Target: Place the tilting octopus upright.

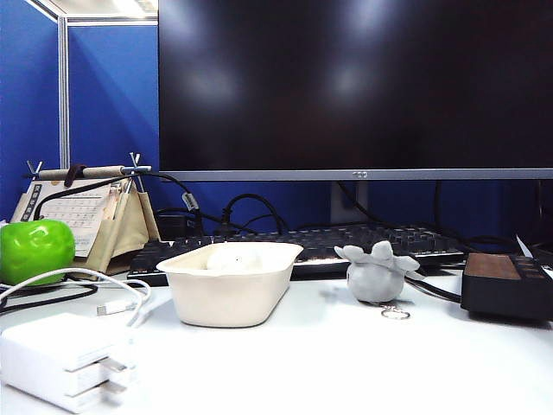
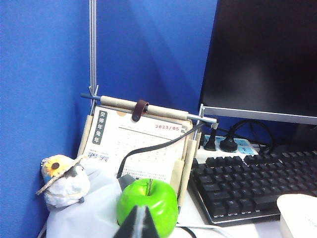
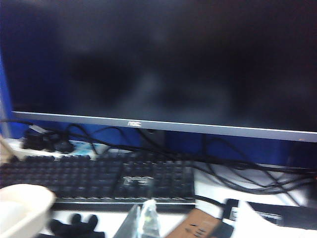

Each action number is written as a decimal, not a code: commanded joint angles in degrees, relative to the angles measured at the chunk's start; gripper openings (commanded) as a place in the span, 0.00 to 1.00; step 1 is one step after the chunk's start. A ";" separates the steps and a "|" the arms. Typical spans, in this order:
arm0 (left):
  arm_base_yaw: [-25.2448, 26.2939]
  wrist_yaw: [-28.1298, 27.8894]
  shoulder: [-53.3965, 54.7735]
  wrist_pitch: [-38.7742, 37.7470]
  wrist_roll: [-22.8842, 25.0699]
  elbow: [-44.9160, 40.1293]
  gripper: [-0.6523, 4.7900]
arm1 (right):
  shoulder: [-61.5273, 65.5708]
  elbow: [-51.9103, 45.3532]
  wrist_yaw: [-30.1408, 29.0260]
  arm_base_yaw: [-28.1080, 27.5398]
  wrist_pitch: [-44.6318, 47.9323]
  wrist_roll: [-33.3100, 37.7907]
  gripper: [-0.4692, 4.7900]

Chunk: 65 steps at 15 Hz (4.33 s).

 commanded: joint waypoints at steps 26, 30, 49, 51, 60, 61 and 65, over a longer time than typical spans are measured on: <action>-13.29 34.77 54.36 -40.48 -6.80 68.13 0.11 | 56.37 69.64 -30.82 10.64 -58.60 9.88 0.08; -27.82 16.57 60.48 -41.07 -0.72 67.95 0.11 | 65.35 69.57 -30.38 17.92 -56.39 4.09 0.08; -41.55 6.91 90.58 -19.85 1.79 67.95 0.23 | 85.20 59.28 -8.52 17.97 -39.39 -9.20 0.52; -41.55 4.63 90.58 -19.21 2.01 67.98 0.23 | 85.20 58.47 -8.72 17.97 -39.71 -9.49 0.52; -41.35 -1.51 90.42 -17.77 4.57 68.02 0.23 | 85.20 52.68 -10.84 24.22 -36.92 -11.37 0.56; -41.38 -1.49 90.42 -18.40 4.57 68.02 0.23 | 85.20 52.68 -7.23 26.38 -35.45 -11.32 0.56; -41.35 -2.21 90.42 -19.43 4.90 68.02 0.23 | 85.13 52.76 -2.03 27.02 -34.91 -11.37 0.56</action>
